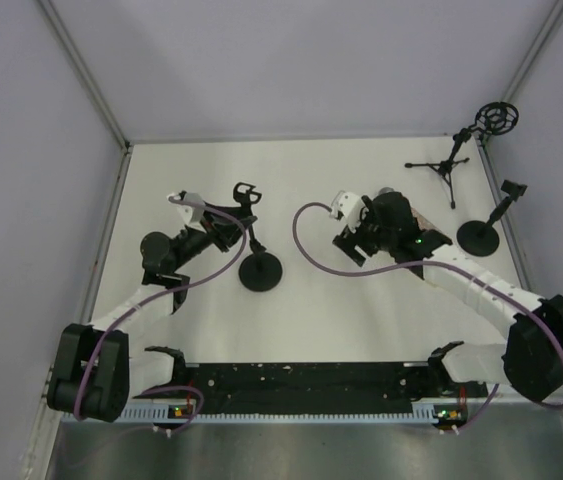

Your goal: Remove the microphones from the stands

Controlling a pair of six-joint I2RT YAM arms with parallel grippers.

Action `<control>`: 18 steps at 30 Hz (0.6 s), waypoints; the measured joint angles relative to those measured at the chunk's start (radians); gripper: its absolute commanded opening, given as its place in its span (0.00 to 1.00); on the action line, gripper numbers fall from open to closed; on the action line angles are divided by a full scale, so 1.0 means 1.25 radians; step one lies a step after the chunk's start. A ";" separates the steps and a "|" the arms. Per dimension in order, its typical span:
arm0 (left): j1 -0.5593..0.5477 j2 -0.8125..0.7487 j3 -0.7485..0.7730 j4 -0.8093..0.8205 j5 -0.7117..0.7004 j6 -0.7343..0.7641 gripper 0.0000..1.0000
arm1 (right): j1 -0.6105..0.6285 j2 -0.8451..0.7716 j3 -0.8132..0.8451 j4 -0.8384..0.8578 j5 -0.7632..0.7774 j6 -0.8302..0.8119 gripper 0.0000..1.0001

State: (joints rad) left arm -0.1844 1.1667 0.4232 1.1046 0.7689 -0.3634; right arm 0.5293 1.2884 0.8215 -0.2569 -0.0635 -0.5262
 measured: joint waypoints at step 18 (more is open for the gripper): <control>0.001 0.001 -0.031 0.051 -0.032 0.111 0.53 | 0.001 0.338 0.318 0.207 -0.714 0.641 0.76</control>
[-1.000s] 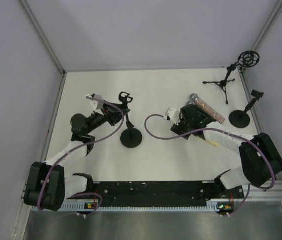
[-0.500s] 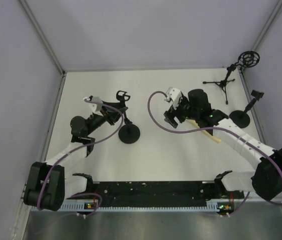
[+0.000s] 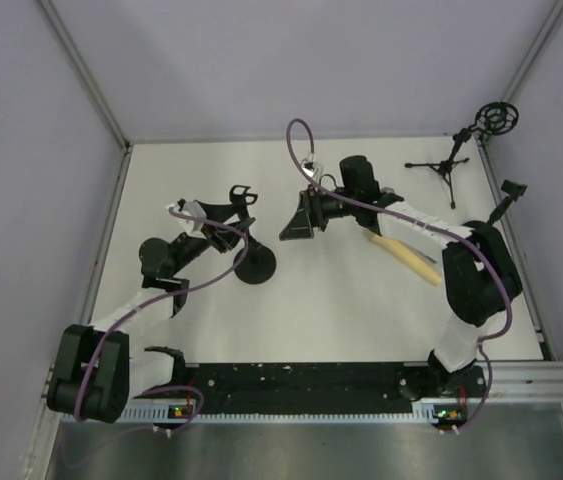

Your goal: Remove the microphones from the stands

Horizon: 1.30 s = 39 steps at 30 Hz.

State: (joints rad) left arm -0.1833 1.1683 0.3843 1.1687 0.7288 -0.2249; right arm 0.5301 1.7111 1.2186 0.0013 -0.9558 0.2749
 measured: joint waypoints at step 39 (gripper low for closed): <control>0.033 0.029 0.060 -0.037 0.081 0.050 0.67 | 0.074 0.269 -0.014 0.524 -0.102 0.581 0.51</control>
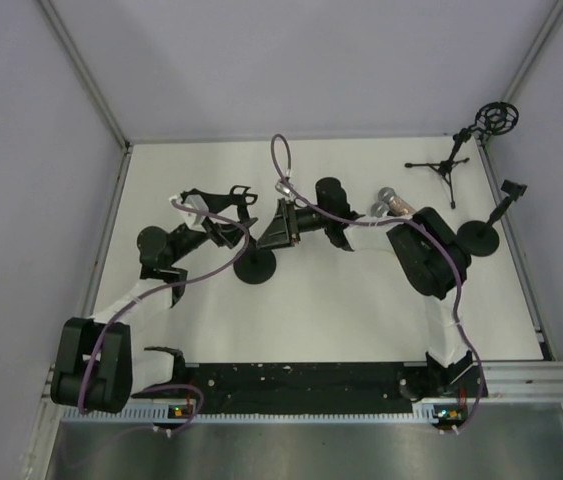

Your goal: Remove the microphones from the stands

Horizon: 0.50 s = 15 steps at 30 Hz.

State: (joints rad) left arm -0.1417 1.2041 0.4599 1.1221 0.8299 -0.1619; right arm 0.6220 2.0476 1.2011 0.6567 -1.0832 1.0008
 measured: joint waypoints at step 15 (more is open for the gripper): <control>0.000 0.015 0.000 0.000 -0.002 -0.004 0.41 | 0.009 0.027 0.005 0.061 0.006 0.076 0.27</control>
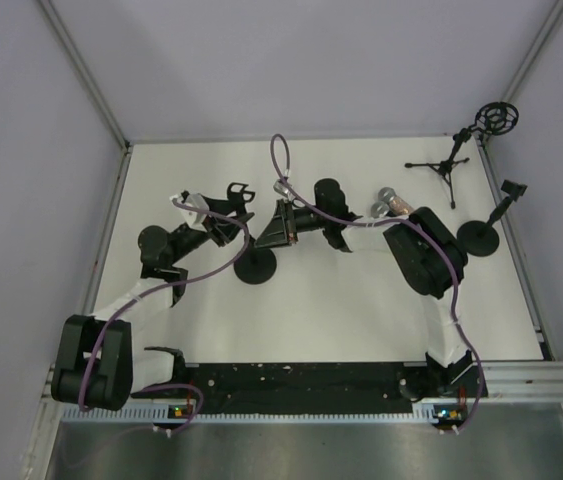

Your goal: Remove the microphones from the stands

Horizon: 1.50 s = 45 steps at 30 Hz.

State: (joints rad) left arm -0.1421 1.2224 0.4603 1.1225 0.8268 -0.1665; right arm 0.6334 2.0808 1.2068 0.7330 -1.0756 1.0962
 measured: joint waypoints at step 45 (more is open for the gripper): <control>-0.015 -0.002 0.000 -0.031 -0.089 0.018 0.02 | 0.137 -0.182 0.203 -0.764 0.650 -0.806 0.42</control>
State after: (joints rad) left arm -0.1608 1.2194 0.4603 1.0832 0.7151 -0.1444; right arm 0.8043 1.8526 1.4609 -0.2214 -0.2626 0.0887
